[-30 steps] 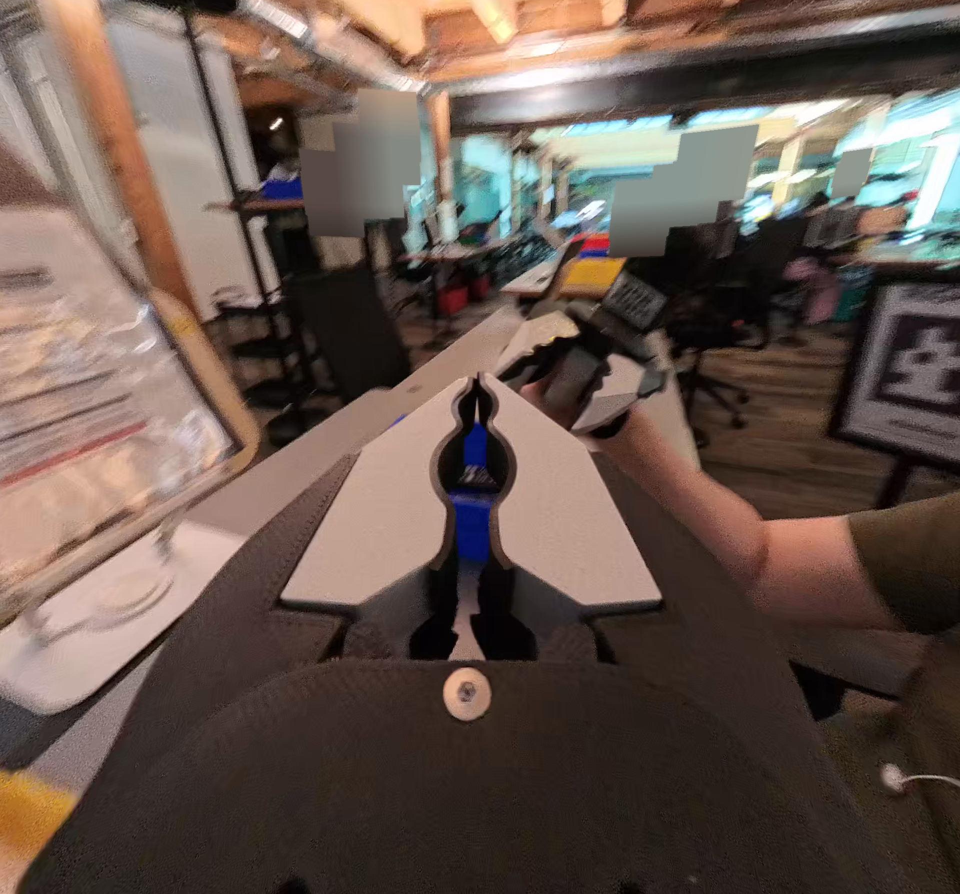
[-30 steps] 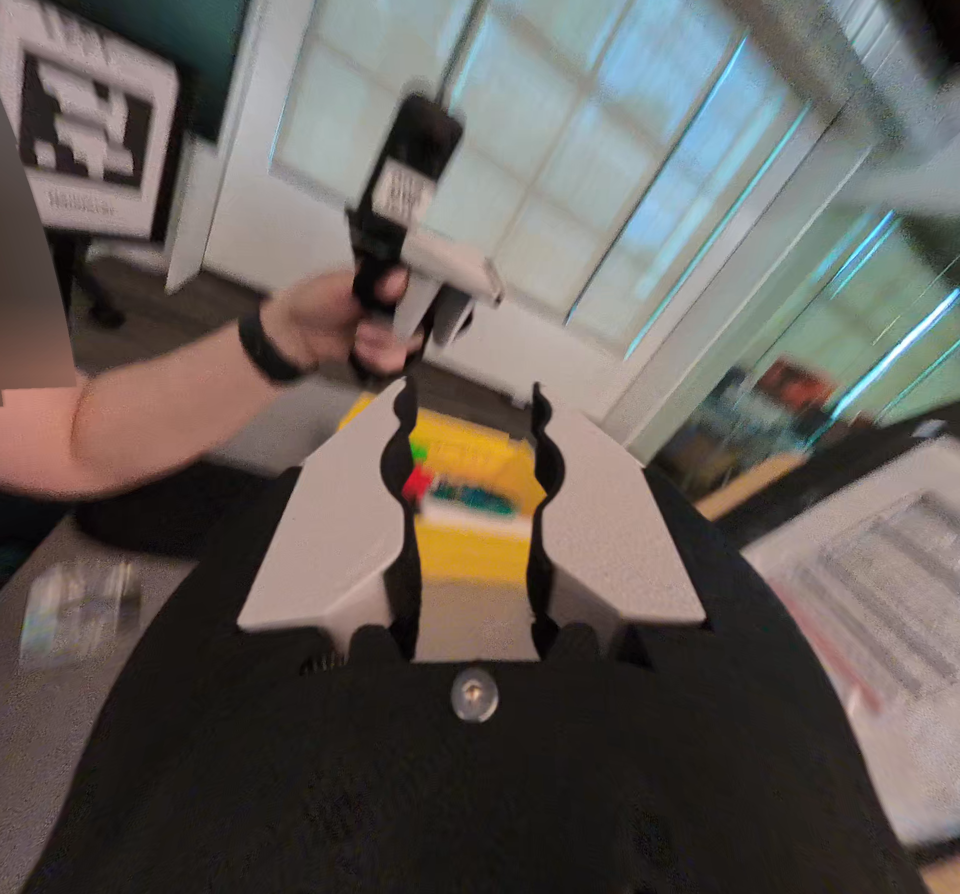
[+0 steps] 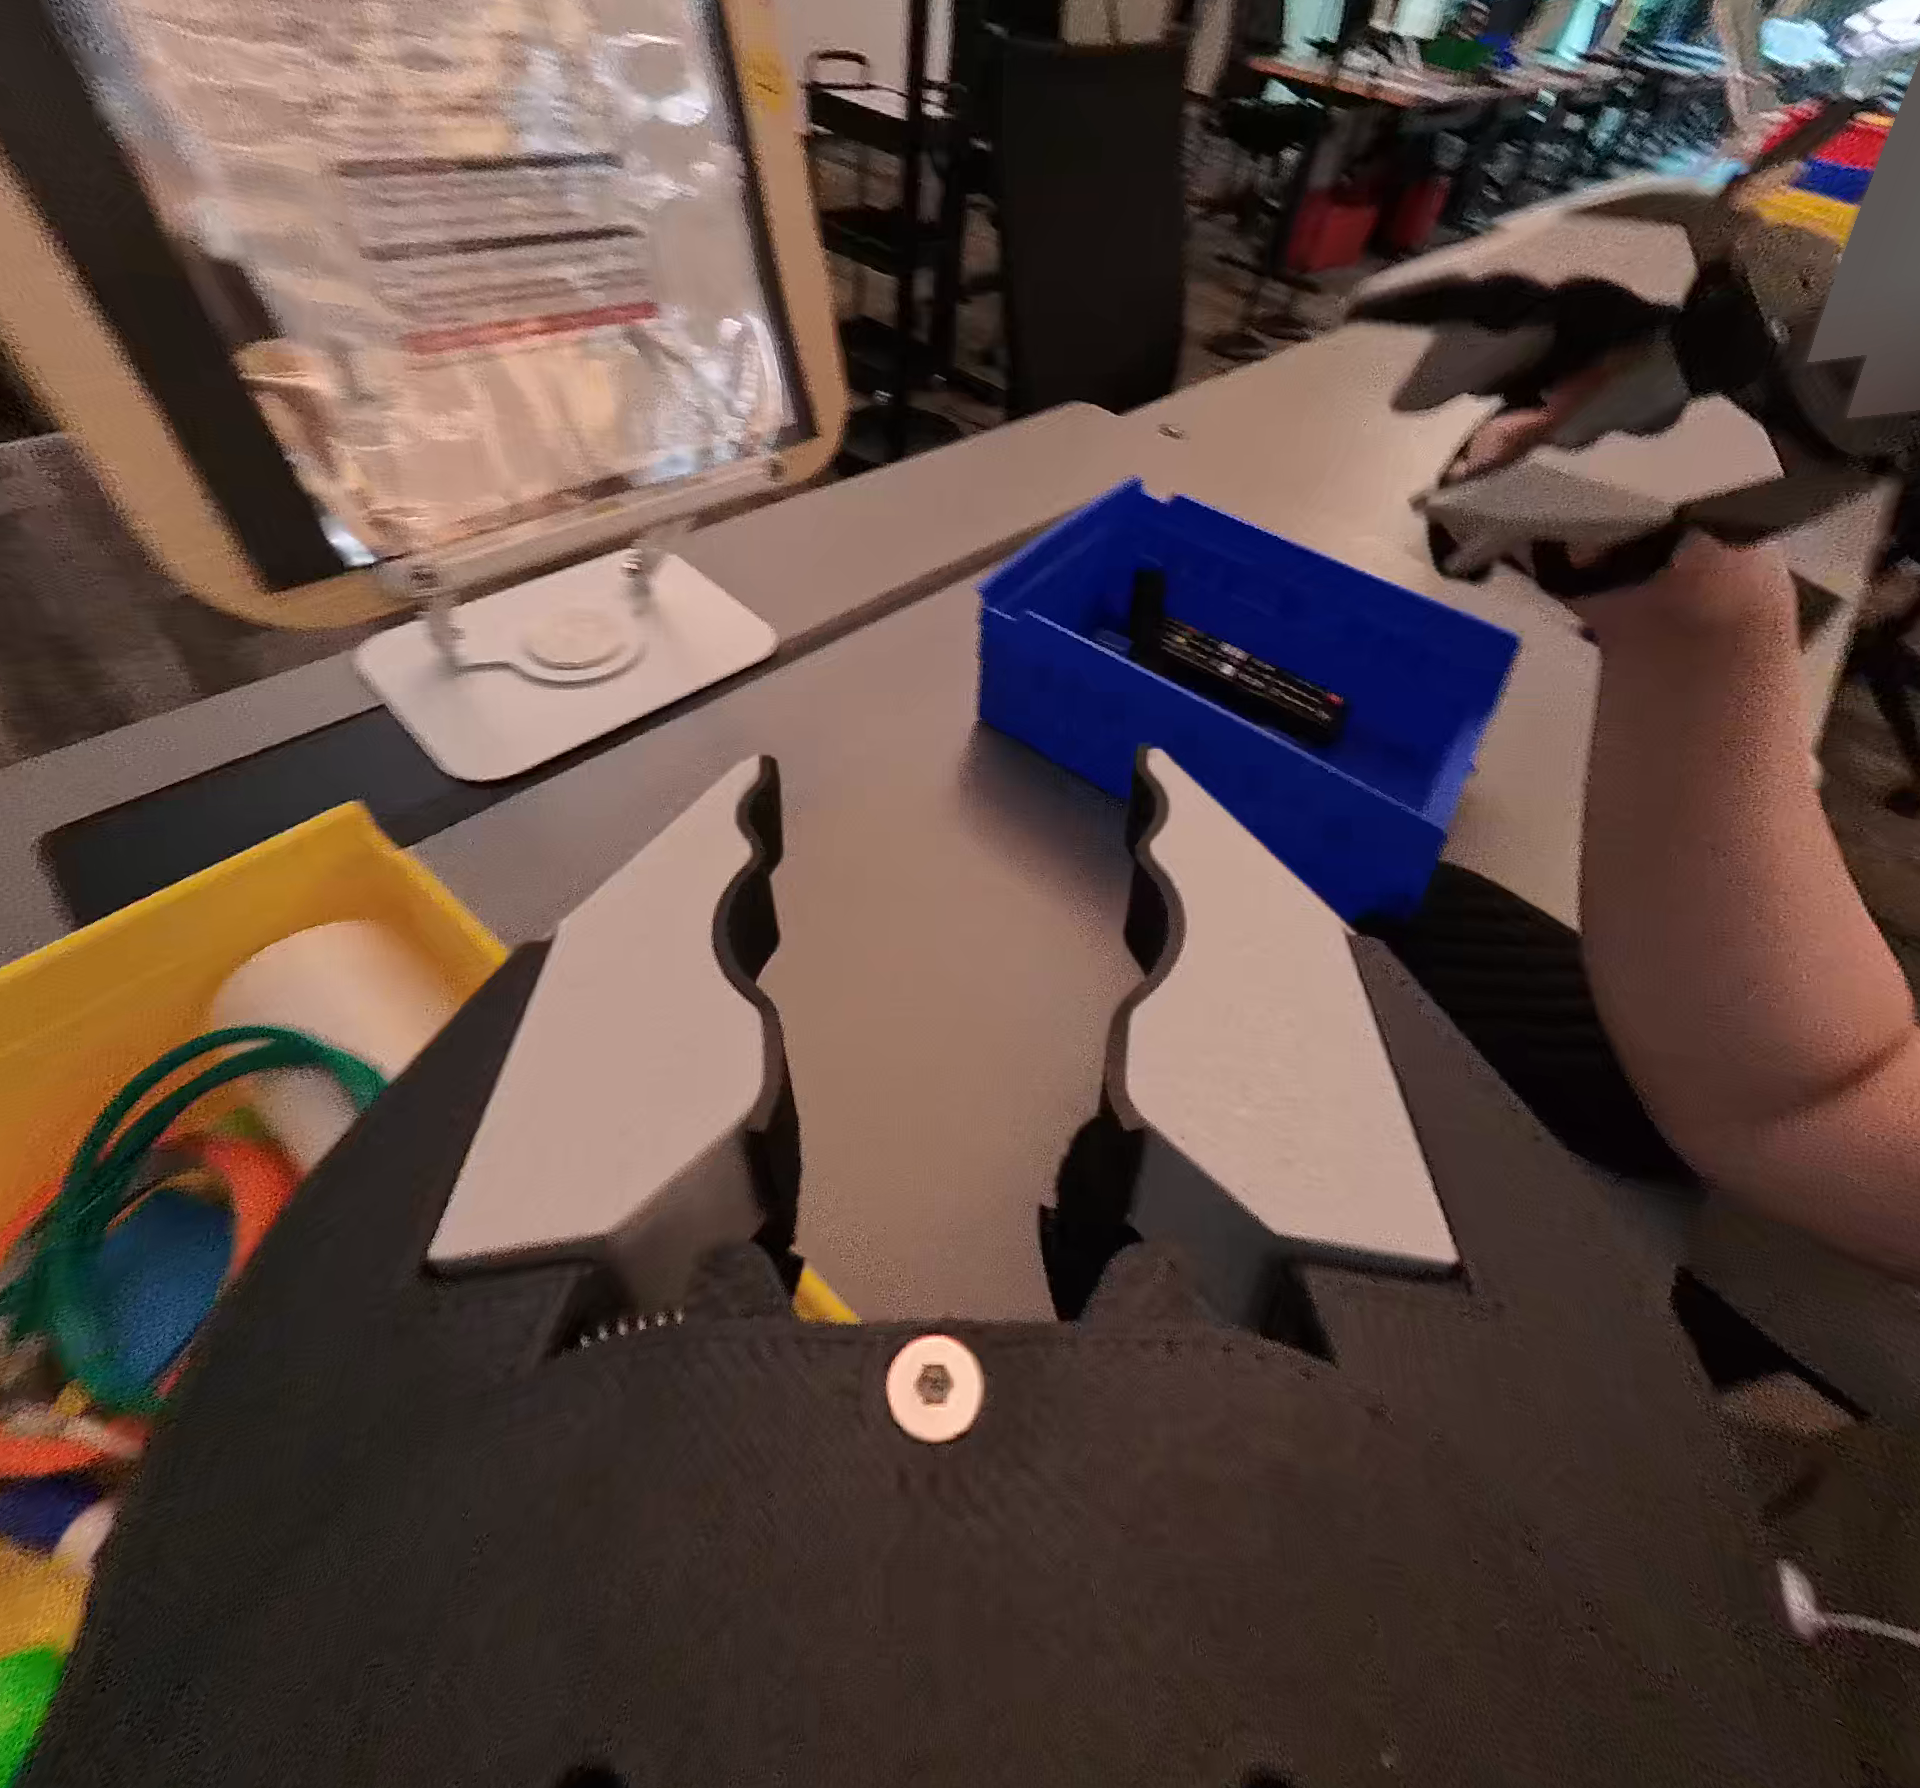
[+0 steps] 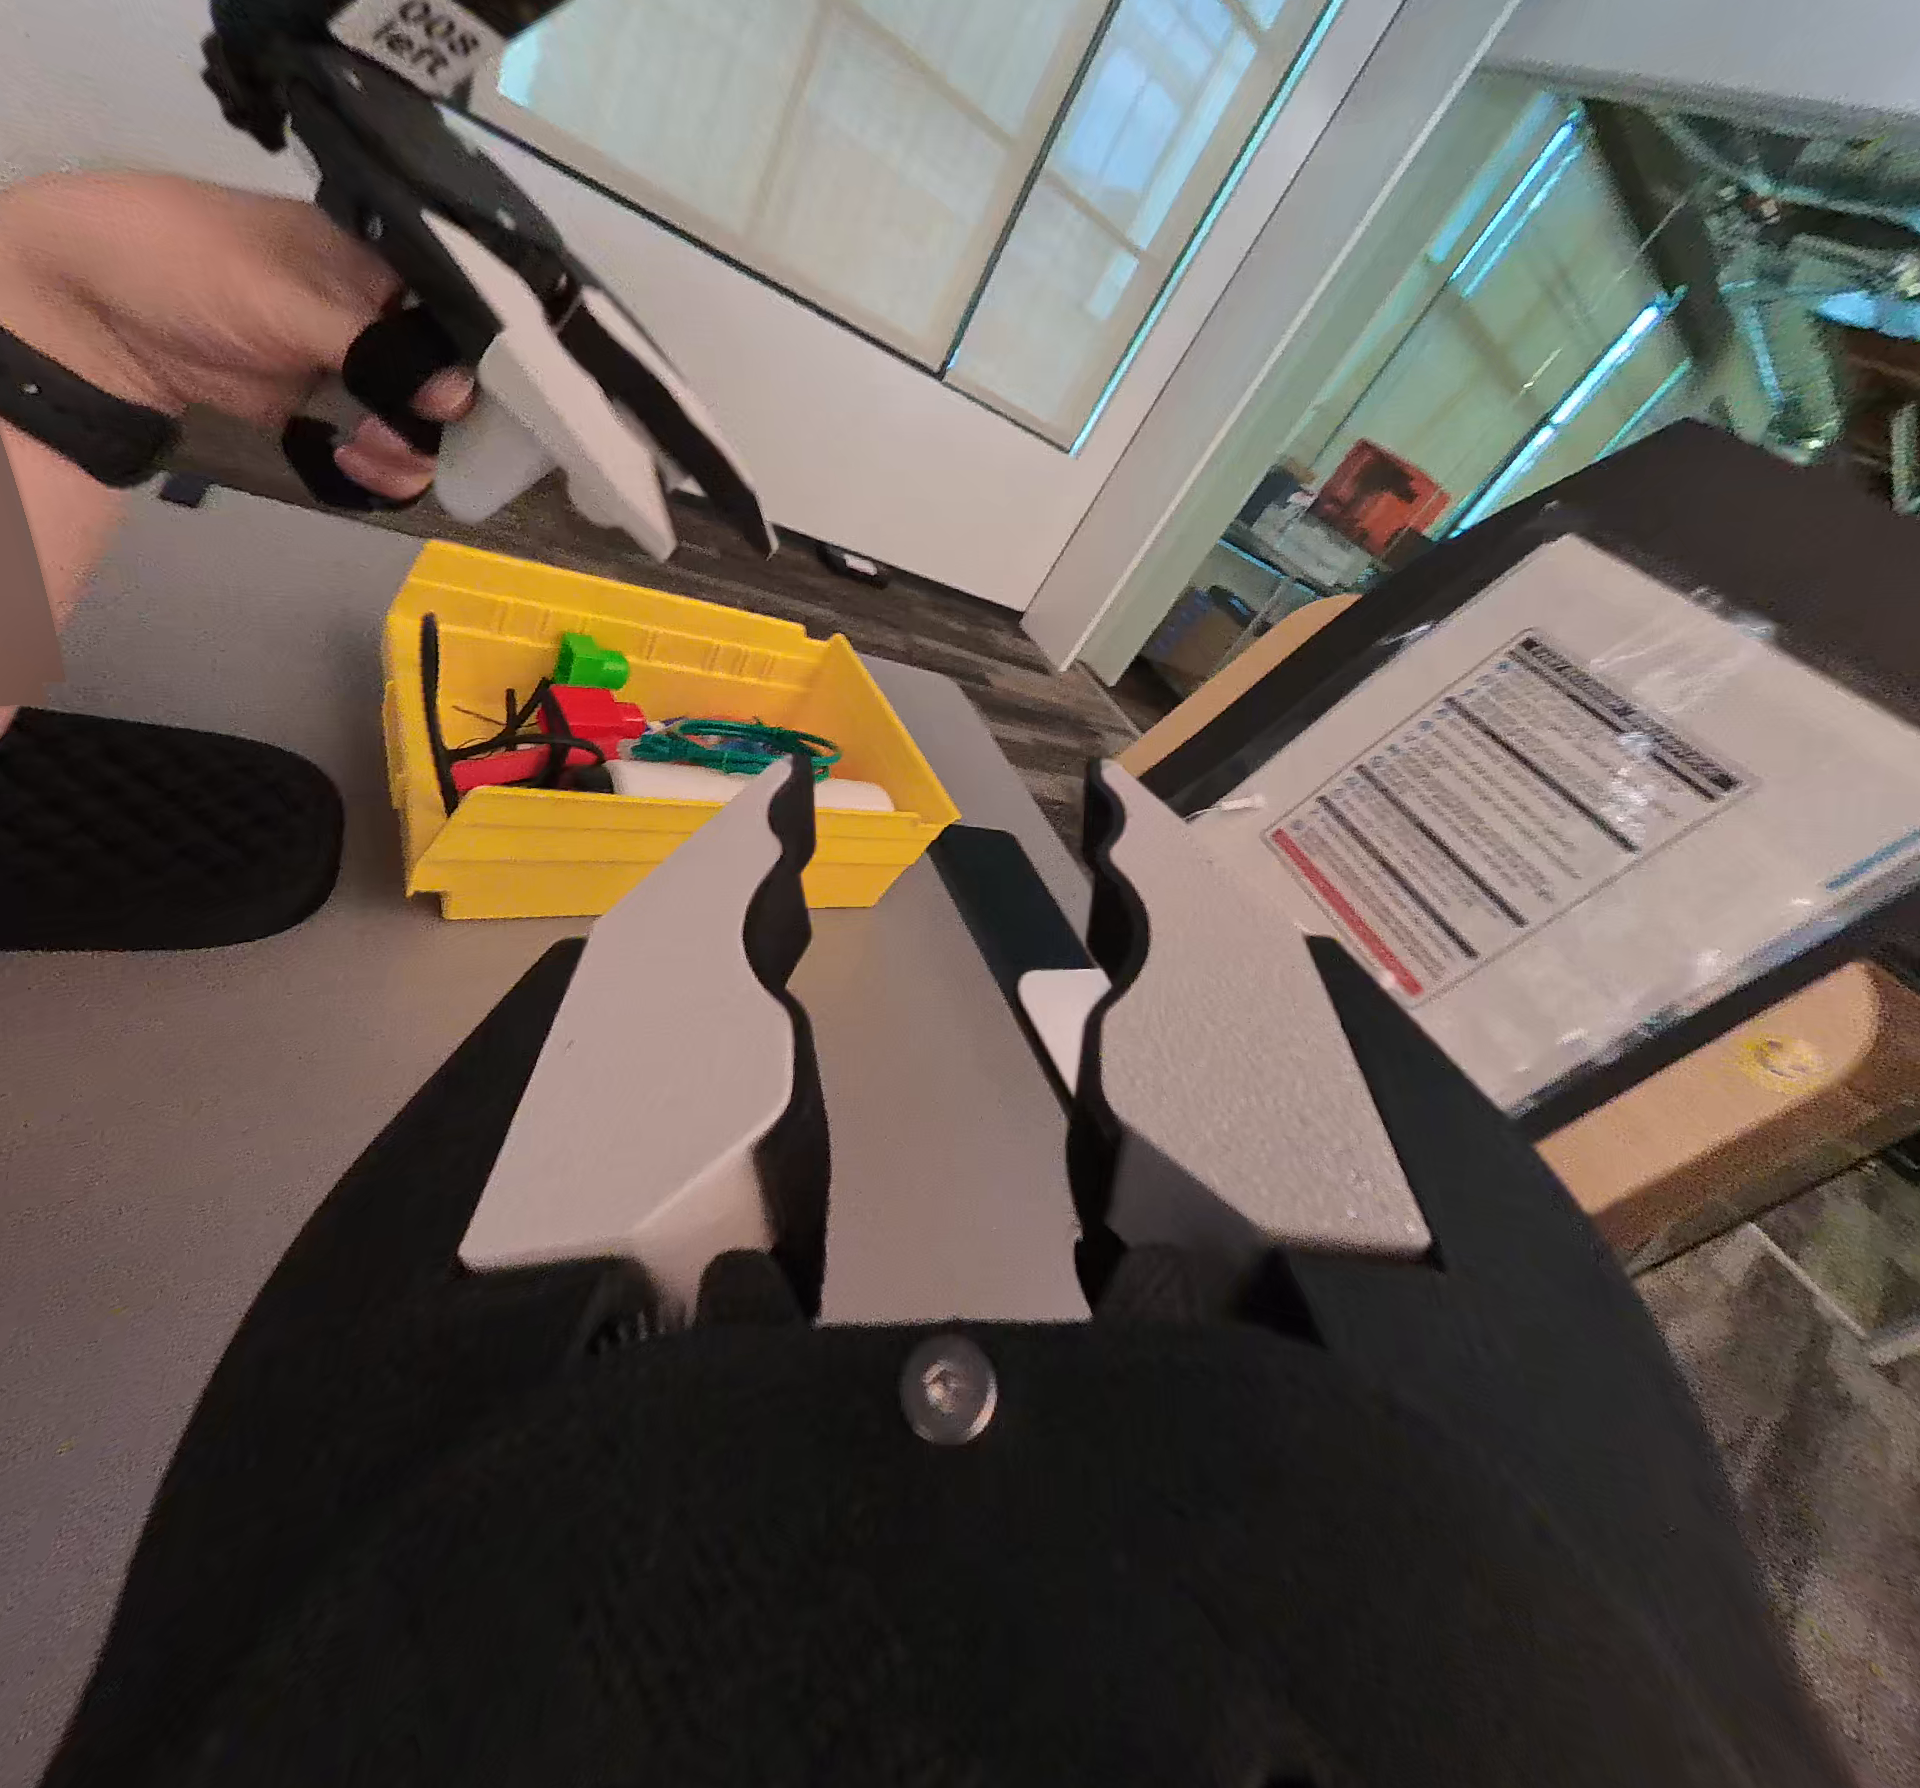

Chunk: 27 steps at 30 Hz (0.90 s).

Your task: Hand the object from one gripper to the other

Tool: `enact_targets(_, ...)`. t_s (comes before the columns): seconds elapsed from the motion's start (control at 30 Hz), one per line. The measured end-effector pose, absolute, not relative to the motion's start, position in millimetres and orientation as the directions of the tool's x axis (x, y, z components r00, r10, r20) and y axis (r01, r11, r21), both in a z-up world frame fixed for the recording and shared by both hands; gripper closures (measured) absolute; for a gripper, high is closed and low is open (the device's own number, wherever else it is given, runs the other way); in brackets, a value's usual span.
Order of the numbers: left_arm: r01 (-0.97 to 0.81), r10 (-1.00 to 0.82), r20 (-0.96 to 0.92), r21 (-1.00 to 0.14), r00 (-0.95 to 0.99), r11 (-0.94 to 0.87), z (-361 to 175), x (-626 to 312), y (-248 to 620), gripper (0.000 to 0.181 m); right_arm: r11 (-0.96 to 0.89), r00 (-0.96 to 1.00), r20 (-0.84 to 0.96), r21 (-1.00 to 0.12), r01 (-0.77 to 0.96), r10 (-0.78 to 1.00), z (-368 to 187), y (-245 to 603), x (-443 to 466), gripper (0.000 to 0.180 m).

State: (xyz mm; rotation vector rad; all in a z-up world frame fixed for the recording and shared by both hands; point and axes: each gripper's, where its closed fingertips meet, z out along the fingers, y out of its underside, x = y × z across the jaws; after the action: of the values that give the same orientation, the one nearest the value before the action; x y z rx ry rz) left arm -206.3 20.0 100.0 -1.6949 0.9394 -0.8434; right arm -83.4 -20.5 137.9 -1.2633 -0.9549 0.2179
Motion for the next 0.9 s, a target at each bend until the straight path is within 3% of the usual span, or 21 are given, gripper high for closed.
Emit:
enact_targets(0.03,-0.217,-0.904,0.098,-0.955,0.417,-0.204,98,-196,14,0.115,0.346,0.627,0.491,-0.871,0.348,0.604,143,-24,-77,0.128)
enact_targets(0.17,-0.272,-0.995,-0.032,-0.962,0.098,0.004,84,-135,-24,0.121,0.387,0.671,0.517,-0.853,0.351,0.532,166,-45,-50,0.126)
enact_targets(0.3,-0.533,-0.983,0.059,-0.834,0.171,-0.143,14,-82,-9,0.114,0.451,0.719,0.519,-0.835,0.314,0.462,195,-75,-28,0.126)
enact_targets(0.43,-0.638,-0.993,-0.014,-0.767,0.117,-0.065,-44,-40,-25,0.114,0.508,0.743,0.527,-0.810,0.292,0.413,212,-106,-14,0.127)
enact_targets(0.53,-0.759,-0.988,-0.097,-0.650,0.117,-0.026,-89,-34,-25,0.106,0.522,0.750,0.533,-0.800,0.296,0.392,216,-120,-8,0.126)
enact_targets(0.8,-0.923,-0.996,-0.091,-0.381,-0.013,0.047,-132,-14,-26,0.111,0.493,0.764,0.546,-0.797,0.348,0.344,212,-121,11,0.126)
enact_targets(0.9,-0.945,-0.994,-0.091,-0.317,-0.058,0.084,-140,-7,-22,0.121,0.473,0.764,0.553,-0.799,0.371,0.333,208,-118,17,0.126)
